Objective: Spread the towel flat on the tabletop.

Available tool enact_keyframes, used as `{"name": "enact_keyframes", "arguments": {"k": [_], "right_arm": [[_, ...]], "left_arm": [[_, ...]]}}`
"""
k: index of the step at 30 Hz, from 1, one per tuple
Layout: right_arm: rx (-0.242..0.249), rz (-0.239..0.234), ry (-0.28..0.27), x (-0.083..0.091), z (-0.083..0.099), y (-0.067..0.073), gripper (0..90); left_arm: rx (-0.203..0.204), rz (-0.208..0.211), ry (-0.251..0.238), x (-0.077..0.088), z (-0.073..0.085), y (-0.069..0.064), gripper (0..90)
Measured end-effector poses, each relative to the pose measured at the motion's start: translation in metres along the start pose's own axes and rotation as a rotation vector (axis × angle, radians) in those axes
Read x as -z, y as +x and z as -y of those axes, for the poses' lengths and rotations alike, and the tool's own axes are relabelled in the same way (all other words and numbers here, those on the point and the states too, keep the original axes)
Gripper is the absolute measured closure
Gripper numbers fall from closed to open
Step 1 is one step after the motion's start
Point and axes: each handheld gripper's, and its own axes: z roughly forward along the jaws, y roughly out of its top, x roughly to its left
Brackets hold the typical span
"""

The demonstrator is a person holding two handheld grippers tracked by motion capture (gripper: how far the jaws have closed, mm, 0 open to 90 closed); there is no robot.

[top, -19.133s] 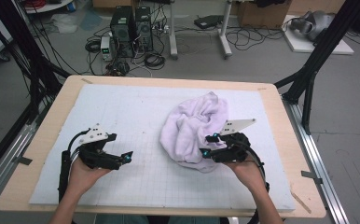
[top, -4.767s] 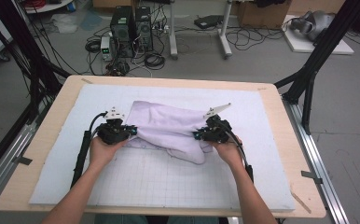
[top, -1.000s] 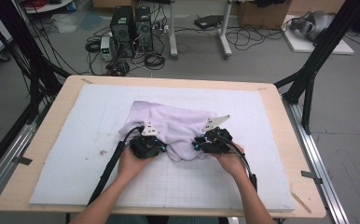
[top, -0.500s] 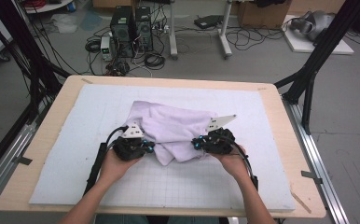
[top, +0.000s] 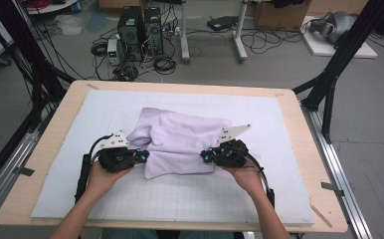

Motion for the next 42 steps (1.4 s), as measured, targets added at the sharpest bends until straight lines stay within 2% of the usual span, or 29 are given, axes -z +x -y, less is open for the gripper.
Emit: {"name": "enact_keyframes", "arguments": {"k": [2,4,7,9,10,12,14,16,19,21,22,23,25,28,29,33,39,42], "right_arm": [[-0.004,-0.006,0.003,-0.003,0.001,-0.001,85.7],[-0.005,-0.002,0.002,-0.003,0.000,-0.001,81.9],[0.003,0.008,-0.041,0.007,-0.002,0.000,73.2],[0.019,0.033,-0.065,0.016,-0.003,0.000,70.6],[0.027,0.042,-0.074,0.019,-0.002,-0.001,69.1],[0.017,0.052,-0.060,0.021,0.001,-0.004,66.0],[0.012,0.059,-0.022,0.017,0.005,-0.007,63.6],[0.017,0.071,-0.016,0.012,0.010,-0.008,62.8],[-0.024,0.089,-0.004,0.003,0.021,-0.014,61.4],[-0.040,0.093,0.014,-0.005,0.028,-0.016,62.2],[-0.039,0.099,0.011,-0.008,0.030,-0.016,63.4],[-0.040,0.104,0.004,-0.011,0.031,-0.016,65.4],[-0.039,0.113,0.007,-0.014,0.032,-0.017,69.6],[-0.043,0.107,0.002,-0.017,0.033,-0.017,79.3],[-0.028,0.110,0.005,-0.017,0.032,-0.016,81.5],[-0.014,0.096,-0.015,-0.011,0.029,-0.011,83.3],[0.008,0.059,-0.050,0.004,0.020,0.003,83.4],[0.025,0.041,-0.065,0.011,0.014,0.013,83.5]], "left_arm": [[0.006,0.019,-0.012,0.000,0.005,0.003,84.9],[0.009,0.029,-0.011,0.000,0.008,0.005,79.8],[0.007,0.034,-0.043,0.004,0.010,0.007,66.4],[0.001,0.053,-0.067,0.004,0.009,0.007,63.9],[-0.015,0.057,-0.075,0.001,0.009,0.006,62.6],[-0.024,0.069,-0.074,-0.005,0.010,0.004,60.6],[-0.023,0.088,-0.058,-0.014,0.010,0.005,59.4],[-0.019,0.095,-0.040,-0.024,0.009,0.006,59.3],[-0.016,0.092,0.004,-0.039,0.007,0.006,60.5],[-0.016,0.056,0.067,-0.049,0.006,0.006,65.1],[-0.021,0.023,0.105,-0.054,0.007,0.006,66.8],[-0.016,0.011,0.099,-0.054,0.007,0.006,73.0],[0.000,-0.003,0.103,-0.055,0.006,0.007,79.0],[-0.003,-0.013,0.113,-0.054,0.005,0.005,84.3],[-0.007,-0.015,0.115,-0.054,0.005,0.005,85.1],[-0.012,-0.022,0.097,-0.043,0.001,0.000,85.6],[-0.053,-0.014,0.046,-0.010,-0.007,-0.012,85.6],[-0.072,-0.011,0.037,0.004,-0.008,-0.020,85.6]]}}
